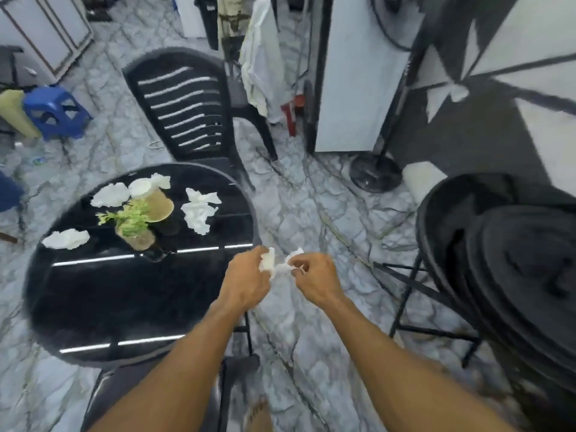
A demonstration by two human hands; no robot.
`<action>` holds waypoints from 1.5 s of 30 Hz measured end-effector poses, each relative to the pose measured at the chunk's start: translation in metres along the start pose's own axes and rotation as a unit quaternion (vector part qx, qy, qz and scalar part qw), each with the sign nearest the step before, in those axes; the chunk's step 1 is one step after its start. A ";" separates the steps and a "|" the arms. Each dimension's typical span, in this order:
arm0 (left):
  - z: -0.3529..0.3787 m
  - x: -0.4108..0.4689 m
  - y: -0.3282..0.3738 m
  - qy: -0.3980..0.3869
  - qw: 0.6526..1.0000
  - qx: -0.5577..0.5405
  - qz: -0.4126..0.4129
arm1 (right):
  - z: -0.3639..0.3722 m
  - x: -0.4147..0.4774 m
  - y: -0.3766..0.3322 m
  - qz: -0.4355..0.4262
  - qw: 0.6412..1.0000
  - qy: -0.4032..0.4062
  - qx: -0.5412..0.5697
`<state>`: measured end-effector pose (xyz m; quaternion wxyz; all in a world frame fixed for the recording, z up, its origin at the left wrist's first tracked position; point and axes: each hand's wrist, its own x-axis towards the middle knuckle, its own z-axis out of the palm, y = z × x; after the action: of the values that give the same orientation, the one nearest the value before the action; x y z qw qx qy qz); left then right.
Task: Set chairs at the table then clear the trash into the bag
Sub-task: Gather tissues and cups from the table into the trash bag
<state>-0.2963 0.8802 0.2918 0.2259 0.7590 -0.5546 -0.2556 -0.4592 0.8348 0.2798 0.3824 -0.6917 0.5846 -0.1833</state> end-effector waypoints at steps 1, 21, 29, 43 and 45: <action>0.019 -0.002 0.028 -0.012 0.999 0.002 0.030 | -0.027 -0.011 0.020 0.006 1.000 0.030 0.001; 0.444 -0.283 0.439 -0.337 0.838 0.048 0.426 | -0.329 -0.432 0.420 0.351 0.856 0.379 0.006; 0.537 -0.374 0.481 -0.416 0.778 0.105 0.458 | -0.327 -0.533 0.502 0.457 0.781 0.424 0.035; 0.615 -0.423 0.478 -0.499 0.723 0.135 0.458 | -0.313 -0.575 0.556 0.516 0.735 0.428 0.100; 0.613 -0.420 0.475 -0.497 0.723 0.128 0.462 | -0.312 -0.576 0.554 0.519 0.739 0.419 0.098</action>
<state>-1.1398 1.1119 0.1771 -0.0914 0.1946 -0.8967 -0.3869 -1.1920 1.2697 0.1794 0.2002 -0.0934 0.9331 -0.2836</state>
